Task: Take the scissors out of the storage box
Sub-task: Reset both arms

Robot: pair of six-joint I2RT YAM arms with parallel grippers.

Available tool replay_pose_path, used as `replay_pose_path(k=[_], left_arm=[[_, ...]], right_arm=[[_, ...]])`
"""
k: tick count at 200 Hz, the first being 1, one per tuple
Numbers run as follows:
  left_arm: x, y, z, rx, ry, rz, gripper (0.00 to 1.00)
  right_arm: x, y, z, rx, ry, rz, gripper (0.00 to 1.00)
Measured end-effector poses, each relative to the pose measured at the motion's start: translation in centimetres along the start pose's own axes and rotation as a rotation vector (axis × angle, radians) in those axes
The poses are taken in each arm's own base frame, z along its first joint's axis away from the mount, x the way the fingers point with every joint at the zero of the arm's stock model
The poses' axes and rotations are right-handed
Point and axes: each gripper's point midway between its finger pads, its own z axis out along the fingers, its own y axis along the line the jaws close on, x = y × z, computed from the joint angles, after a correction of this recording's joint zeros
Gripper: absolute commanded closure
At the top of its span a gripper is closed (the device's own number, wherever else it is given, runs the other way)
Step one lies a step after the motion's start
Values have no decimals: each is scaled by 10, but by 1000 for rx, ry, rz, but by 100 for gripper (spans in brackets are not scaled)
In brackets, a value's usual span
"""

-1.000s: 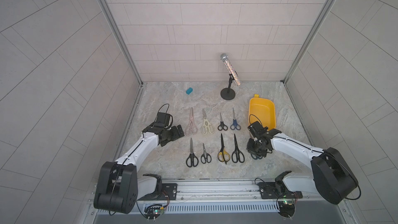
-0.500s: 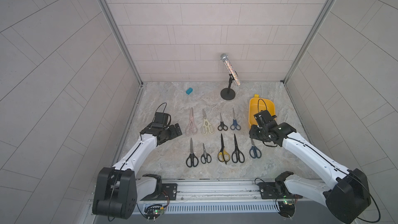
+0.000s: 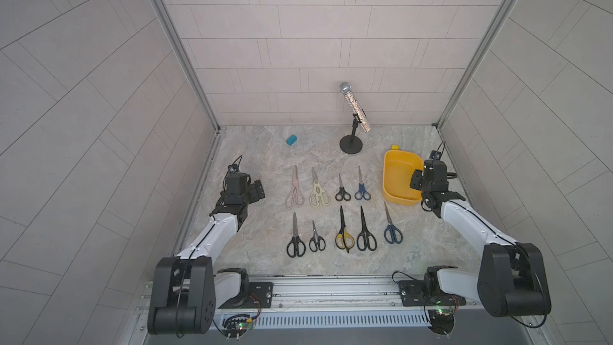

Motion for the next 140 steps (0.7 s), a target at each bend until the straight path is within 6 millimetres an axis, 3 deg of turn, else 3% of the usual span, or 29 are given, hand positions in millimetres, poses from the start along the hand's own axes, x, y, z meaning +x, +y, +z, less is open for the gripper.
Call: replay_pose_path(k=[25,48,78,92,101,106,109,140], left_arm=[[6,13,19,-58,-50,46,0],[6,18,31,-76,-87,51,0],[-15,10,37,-23,-216,27,0],[-7,3,39,-3,-243,47,0],[0,-2,42,13,-242,66,0],[3,-4,44,18,-238,76,0],[5,-5,45,20,-233,81,0],[-5,-10,43,28,-280,86,0]], right_arm=[[48,-8,14,13,-23,-30,49],[48,-4,21,-6,-100,-46,49],[39,6,32,-39,-212,-52,48],[38,9,30,-54,-219,-68,31],[30,12,29,-66,-247,-61,27],[25,13,29,-67,-265,-64,6],[23,14,29,-69,-269,-59,1],[6,19,29,-69,-304,-59,0]])
